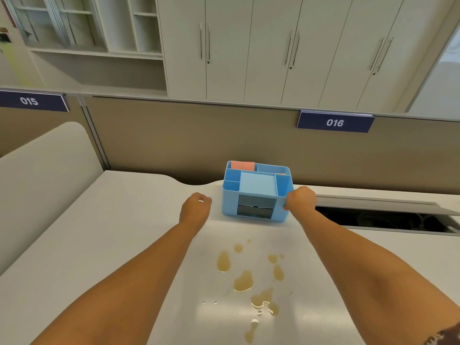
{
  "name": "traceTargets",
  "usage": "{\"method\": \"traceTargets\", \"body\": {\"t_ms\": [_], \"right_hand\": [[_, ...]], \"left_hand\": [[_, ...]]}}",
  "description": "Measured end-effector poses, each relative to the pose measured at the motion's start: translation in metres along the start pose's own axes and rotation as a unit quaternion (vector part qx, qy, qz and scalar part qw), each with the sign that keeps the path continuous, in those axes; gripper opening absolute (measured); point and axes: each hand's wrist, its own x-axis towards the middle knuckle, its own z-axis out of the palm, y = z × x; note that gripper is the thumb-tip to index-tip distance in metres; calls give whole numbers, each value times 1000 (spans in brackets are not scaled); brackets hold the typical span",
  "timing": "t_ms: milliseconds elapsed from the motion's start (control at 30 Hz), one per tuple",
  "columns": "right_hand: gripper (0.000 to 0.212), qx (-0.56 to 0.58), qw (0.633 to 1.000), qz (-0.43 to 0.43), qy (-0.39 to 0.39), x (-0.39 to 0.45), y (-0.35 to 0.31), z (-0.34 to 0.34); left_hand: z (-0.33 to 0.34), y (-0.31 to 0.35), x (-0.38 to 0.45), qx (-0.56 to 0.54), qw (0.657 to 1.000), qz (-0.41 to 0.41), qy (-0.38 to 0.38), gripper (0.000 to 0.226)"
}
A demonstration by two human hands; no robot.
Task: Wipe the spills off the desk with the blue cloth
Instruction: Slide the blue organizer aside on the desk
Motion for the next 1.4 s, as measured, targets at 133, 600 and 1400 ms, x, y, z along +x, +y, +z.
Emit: {"method": "traceTargets", "body": {"t_ms": [133,600,1400], "right_hand": [[28,-43,999,17,23,-32,-23,-4],[23,-100,982,-130,-96,-168,-81,72],[15,-48,964,-146,-216,-269,-104,162]], "left_hand": [[-28,-3,-4,-19,1000,-4,16,41],[-154,-70,-54,-53,984,-96,140,49],[-251,-156,-108,191,950,-174,174,74]]}}
